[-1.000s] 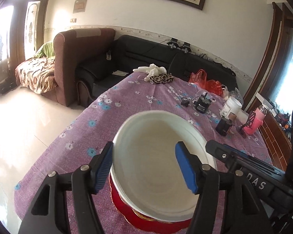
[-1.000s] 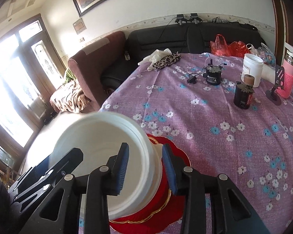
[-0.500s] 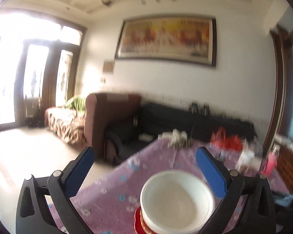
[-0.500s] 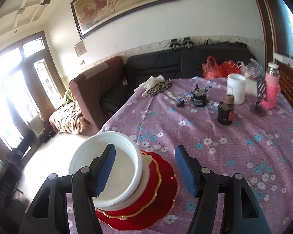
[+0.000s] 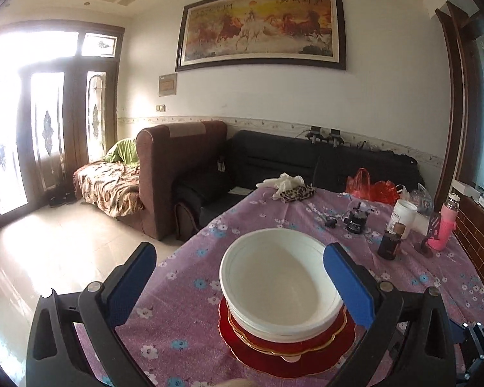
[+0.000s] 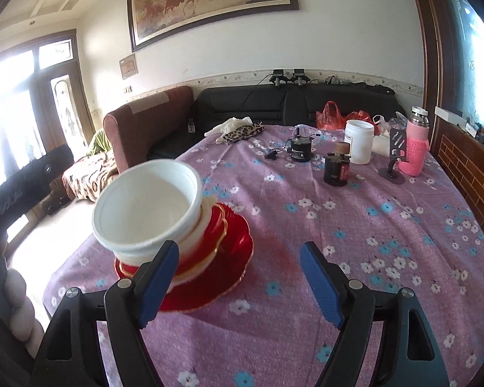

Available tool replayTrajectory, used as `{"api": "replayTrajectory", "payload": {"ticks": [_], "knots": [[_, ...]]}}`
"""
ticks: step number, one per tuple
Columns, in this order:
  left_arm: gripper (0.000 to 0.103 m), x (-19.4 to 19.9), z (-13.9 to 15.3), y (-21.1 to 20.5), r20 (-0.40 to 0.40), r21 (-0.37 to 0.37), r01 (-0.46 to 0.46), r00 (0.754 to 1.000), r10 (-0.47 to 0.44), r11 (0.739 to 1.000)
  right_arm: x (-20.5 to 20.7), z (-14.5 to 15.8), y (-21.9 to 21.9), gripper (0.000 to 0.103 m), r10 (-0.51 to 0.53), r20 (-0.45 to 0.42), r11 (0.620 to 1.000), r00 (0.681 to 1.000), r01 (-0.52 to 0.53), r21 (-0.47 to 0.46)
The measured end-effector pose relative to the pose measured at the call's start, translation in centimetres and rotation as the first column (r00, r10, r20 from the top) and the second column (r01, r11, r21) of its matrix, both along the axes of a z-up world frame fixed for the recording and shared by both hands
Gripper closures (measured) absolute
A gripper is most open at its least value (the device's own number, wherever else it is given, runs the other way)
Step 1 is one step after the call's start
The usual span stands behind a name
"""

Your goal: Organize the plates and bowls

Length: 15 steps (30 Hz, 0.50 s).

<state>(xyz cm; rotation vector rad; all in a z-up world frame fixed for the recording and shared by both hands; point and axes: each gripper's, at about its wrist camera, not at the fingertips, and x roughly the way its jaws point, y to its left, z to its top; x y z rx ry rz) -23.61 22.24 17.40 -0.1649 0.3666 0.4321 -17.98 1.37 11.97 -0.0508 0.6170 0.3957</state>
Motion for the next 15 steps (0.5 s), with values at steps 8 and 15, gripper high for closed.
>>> {"api": "replayTrajectory", "payload": {"ticks": [8,15], "knots": [[0.000,0.0,-0.4,-0.1,-0.063,-0.022,-0.004,0.998,0.003,1.000,-1.5,-1.4,1.4,0.017,0.080,-0.011,0.996,0.997,-0.081,-0.048],[0.000,1.1,-0.8,-1.0,-0.103,-0.019,0.006,0.995,-0.008,1.000,-1.9,-2.0,2.0,0.016,0.118,-0.010,0.991,0.993,-0.119,-0.069]]}}
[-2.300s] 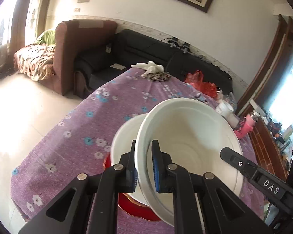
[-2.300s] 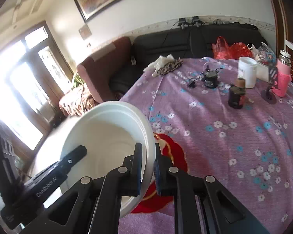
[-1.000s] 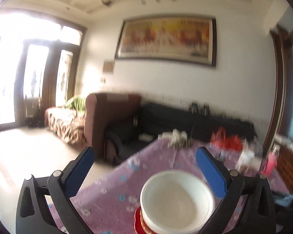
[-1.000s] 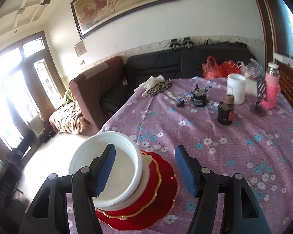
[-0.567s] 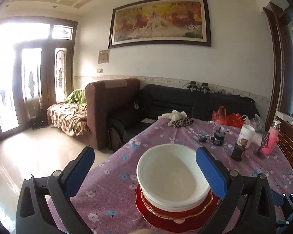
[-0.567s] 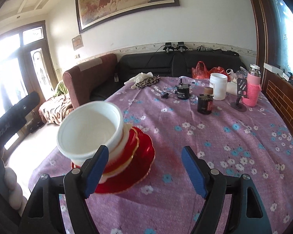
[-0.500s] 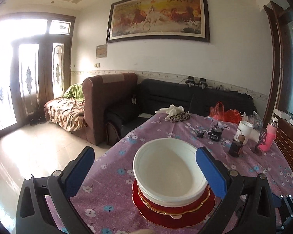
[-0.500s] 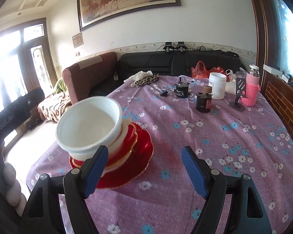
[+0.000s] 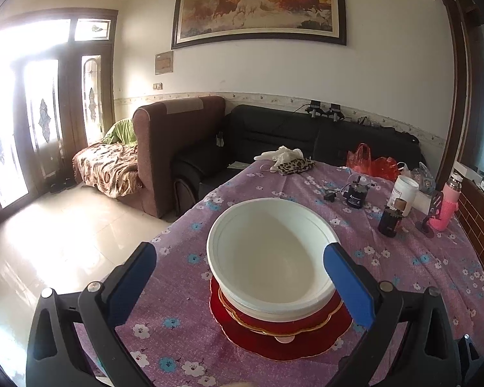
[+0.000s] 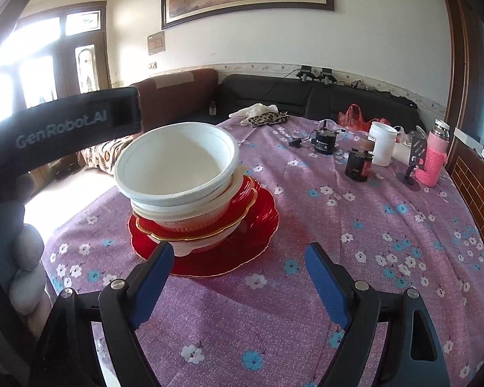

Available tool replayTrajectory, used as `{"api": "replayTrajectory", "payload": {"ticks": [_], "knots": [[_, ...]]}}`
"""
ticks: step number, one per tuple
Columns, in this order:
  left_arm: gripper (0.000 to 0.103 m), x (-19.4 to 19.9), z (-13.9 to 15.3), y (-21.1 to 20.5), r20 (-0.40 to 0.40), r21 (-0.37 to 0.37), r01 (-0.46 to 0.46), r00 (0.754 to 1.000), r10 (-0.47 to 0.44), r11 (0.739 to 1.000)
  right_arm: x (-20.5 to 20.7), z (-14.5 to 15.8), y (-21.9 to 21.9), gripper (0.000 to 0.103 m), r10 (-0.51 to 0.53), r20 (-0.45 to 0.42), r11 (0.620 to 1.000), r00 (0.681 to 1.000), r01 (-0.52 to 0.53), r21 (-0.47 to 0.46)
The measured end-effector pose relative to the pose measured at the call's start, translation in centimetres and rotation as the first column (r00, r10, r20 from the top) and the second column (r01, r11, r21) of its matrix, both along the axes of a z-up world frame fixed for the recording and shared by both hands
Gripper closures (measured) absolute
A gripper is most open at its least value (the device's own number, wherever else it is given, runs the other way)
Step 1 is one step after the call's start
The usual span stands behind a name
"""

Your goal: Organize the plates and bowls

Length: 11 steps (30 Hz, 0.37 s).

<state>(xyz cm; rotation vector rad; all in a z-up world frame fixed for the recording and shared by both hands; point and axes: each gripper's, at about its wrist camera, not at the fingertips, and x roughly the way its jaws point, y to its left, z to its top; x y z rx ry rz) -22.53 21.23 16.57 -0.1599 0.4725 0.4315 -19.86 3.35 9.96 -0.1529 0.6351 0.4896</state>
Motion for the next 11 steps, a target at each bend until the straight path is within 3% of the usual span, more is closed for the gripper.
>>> {"api": "replayTrajectory", "payload": {"ticks": [11], "knots": [[0.000,1.6,-0.7,-1.3,-0.054,0.020,-0.002,0.999,0.003,1.000,1.6,-0.8,-2.0,0.016,-0.024,-0.039,0.999,0.999,0.026,0.027]]}}
